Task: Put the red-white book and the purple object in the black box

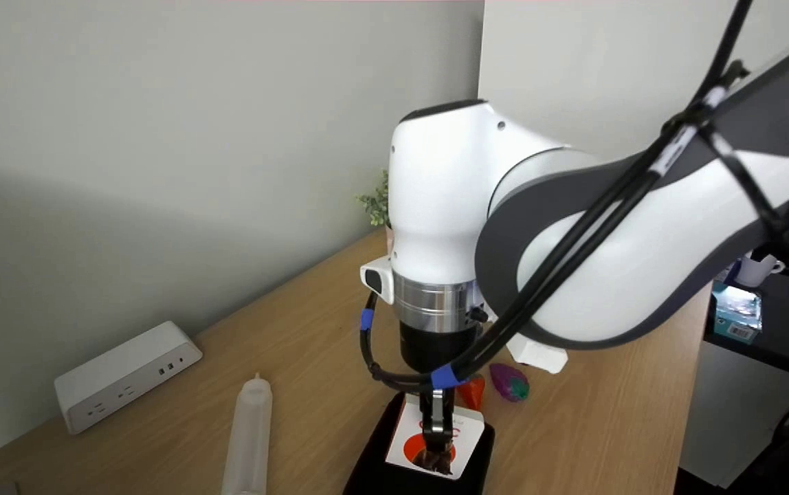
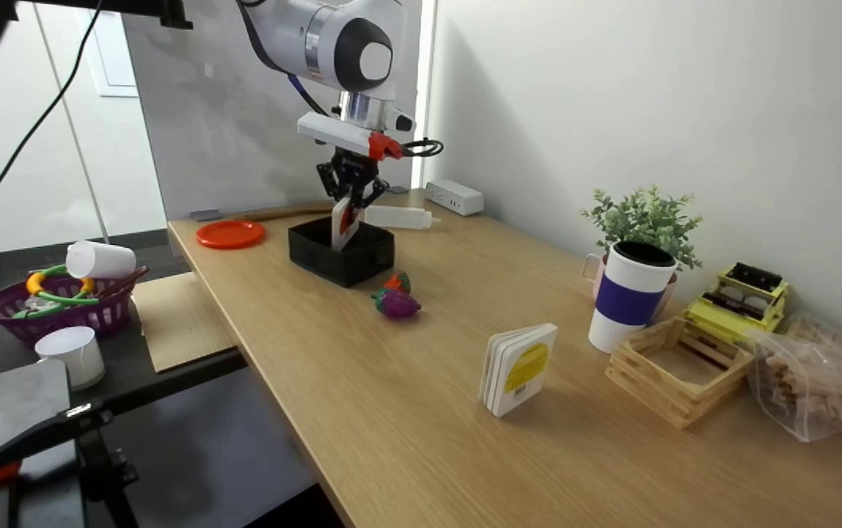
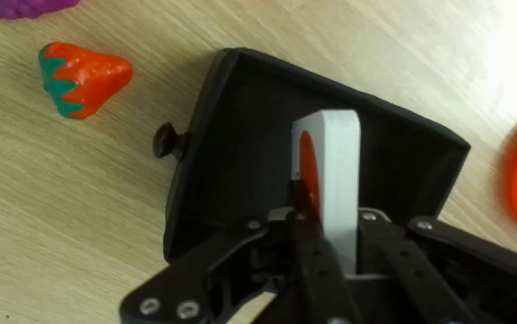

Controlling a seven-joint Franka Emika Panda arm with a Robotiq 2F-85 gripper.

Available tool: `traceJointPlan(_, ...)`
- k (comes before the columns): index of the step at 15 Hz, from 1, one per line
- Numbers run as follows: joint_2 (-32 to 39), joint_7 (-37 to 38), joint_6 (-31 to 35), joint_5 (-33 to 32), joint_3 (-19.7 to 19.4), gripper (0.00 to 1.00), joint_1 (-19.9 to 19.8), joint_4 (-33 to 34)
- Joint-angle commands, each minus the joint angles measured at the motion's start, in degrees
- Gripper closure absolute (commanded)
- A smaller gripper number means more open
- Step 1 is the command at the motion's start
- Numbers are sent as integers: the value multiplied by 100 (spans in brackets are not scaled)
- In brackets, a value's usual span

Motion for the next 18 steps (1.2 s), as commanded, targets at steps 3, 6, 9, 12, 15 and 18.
traceJointPlan(3, 559, -133, -58, -166, -7, 96, 11, 428)
traceJointPlan(6, 598, -70, 4, -185, -18, 61, 27, 437)
traceJointPlan(9, 541, -80, 59, -214, -16, 48, 39, 365)
traceJointPlan(12, 514, -90, 61, -239, 0, 27, 44, 341)
traceJointPlan(15, 520, -146, 68, -223, 37, 5, 28, 338)
traceJointPlan(18, 519, -264, 81, -195, 91, 45, -5, 328)
